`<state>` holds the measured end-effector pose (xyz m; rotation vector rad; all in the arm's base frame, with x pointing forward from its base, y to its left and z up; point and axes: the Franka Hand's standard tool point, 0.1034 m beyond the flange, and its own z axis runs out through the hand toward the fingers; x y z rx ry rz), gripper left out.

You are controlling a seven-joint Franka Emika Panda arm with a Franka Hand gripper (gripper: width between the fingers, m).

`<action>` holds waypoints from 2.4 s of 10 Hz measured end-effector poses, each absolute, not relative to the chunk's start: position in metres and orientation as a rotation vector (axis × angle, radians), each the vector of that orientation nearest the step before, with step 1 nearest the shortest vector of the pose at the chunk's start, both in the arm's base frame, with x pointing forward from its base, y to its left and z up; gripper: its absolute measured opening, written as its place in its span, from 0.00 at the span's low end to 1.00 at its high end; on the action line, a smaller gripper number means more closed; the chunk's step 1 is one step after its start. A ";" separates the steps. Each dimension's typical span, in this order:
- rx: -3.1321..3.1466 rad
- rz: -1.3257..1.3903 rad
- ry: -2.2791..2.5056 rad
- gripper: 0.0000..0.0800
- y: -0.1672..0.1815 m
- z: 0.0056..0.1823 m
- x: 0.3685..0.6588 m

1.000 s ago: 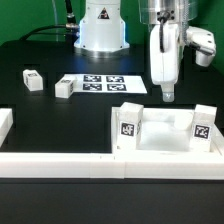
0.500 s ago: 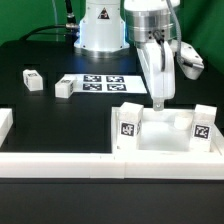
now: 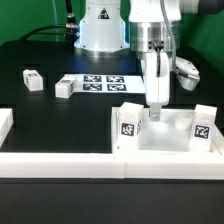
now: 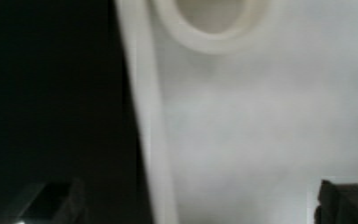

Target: Assemble square table

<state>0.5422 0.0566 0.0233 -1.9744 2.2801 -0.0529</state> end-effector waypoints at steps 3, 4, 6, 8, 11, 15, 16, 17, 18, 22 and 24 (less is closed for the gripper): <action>-2.009 -0.102 2.257 0.81 0.052 0.013 0.541; -2.021 -0.096 2.252 0.81 0.050 0.011 0.540; -2.023 -0.096 2.250 0.81 0.051 0.011 0.540; -2.023 -0.096 2.250 0.51 0.051 0.011 0.540; -2.031 -0.088 2.249 0.07 0.052 0.010 0.538; -2.041 -0.088 2.241 0.07 0.052 0.010 0.538; -2.043 -0.088 2.239 0.07 0.052 0.010 0.538; -2.044 -0.088 2.238 0.07 0.052 0.010 0.538; -2.045 -0.088 2.237 0.07 0.052 0.010 0.538; -2.307 -0.137 1.986 0.07 0.011 0.010 0.518; -2.467 -0.147 1.803 0.07 -0.009 0.011 0.517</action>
Offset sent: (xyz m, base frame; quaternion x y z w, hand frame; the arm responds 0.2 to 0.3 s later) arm -0.0014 0.0037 -0.0103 -0.0227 -0.0327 -0.0094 0.9992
